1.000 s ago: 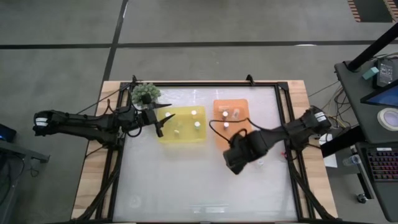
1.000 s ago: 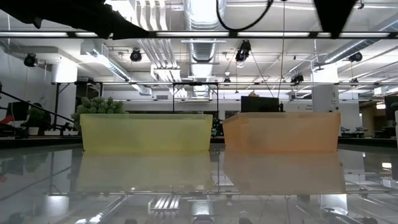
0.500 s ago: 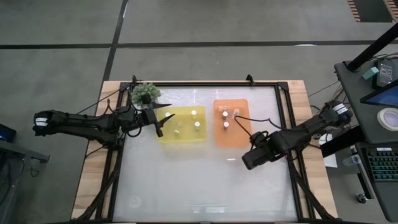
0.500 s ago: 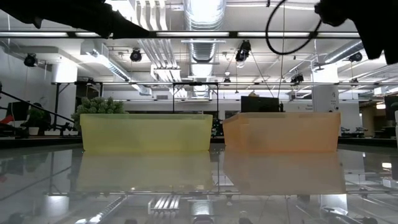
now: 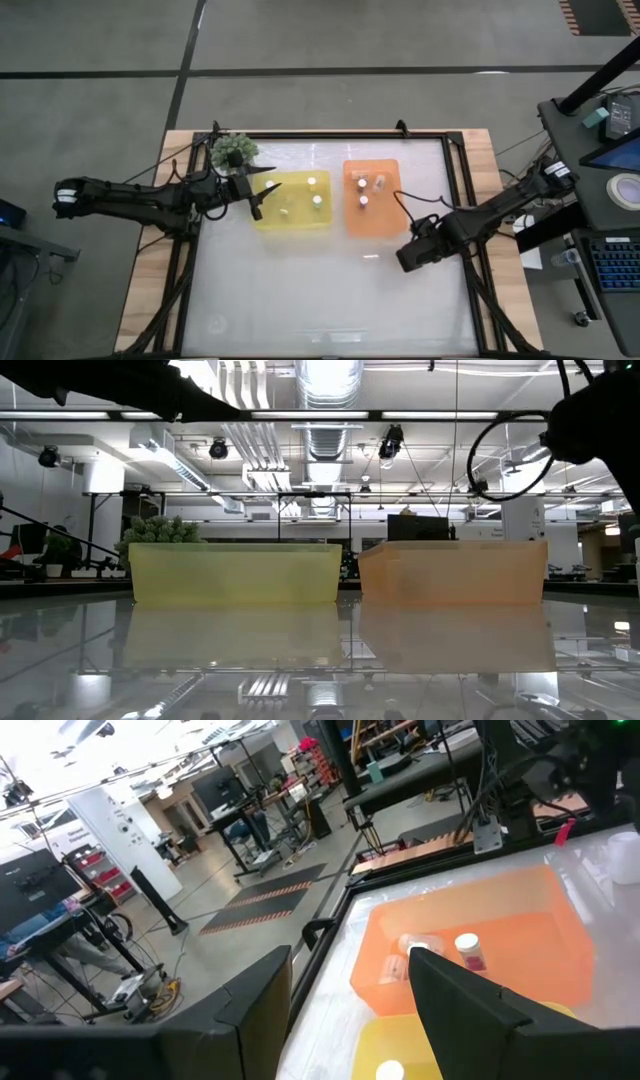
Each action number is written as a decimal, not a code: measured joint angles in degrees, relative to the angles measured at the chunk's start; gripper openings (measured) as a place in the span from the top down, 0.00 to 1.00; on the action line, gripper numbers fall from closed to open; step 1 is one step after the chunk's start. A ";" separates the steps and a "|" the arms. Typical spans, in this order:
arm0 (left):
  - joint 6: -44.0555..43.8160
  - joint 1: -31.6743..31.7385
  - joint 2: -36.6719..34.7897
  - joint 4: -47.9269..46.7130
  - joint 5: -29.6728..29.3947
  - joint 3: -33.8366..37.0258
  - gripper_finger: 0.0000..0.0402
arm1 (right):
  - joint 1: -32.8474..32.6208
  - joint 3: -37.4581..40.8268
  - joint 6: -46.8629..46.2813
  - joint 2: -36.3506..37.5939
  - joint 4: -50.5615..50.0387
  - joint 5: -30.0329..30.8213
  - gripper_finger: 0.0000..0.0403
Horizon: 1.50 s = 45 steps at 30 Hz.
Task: Pick and place medicine bottles into bin by pill shape (circle, oval)
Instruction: Put the transparent pill bottle into the orange bin
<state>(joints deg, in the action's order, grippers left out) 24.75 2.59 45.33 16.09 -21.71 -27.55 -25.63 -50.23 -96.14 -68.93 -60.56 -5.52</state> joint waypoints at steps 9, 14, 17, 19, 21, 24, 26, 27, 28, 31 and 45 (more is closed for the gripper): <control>0.02 0.02 0.01 0.00 0.01 0.00 0.53 | 0.00 3.85 0.54 -0.49 6.63 -0.65 0.32; 0.04 0.02 0.01 0.12 0.00 0.00 0.53 | 0.01 4.45 0.52 -0.59 6.99 -0.70 0.35; 0.04 0.02 0.01 0.21 0.01 0.00 0.53 | 0.02 4.47 0.54 -0.59 6.95 -0.67 0.39; 0.04 0.02 0.01 0.19 0.02 0.00 0.53 | 0.02 4.49 0.53 -0.59 7.06 -0.59 0.42; 0.04 0.02 0.01 0.20 0.01 0.00 0.53 | 0.02 4.49 0.53 -0.59 7.06 -0.52 0.45; 0.04 0.02 0.01 0.18 0.02 0.00 0.53 | 0.02 4.50 0.55 -0.59 7.11 -0.48 0.48; 0.04 0.02 0.01 0.18 0.00 0.00 0.53 | 0.02 4.63 0.64 -0.59 7.14 -0.26 0.50; 0.04 0.02 0.01 0.18 0.01 0.00 0.53 | 0.02 4.76 0.55 -0.59 7.12 -0.02 0.50; 0.04 0.02 0.01 0.18 0.01 0.00 0.53 | 0.02 4.84 0.45 -0.59 7.09 0.17 0.51; 0.04 0.02 0.01 0.18 0.01 0.00 0.53 | 0.02 5.03 0.33 -0.59 7.25 0.88 0.53; 0.07 0.02 0.01 0.16 0.01 0.00 0.53 | 0.02 5.08 1.05 -0.59 7.67 1.03 0.67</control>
<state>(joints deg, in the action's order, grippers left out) 24.82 2.61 45.34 16.25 -21.71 -27.55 -25.61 -45.15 -95.08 -69.52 -52.89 -4.49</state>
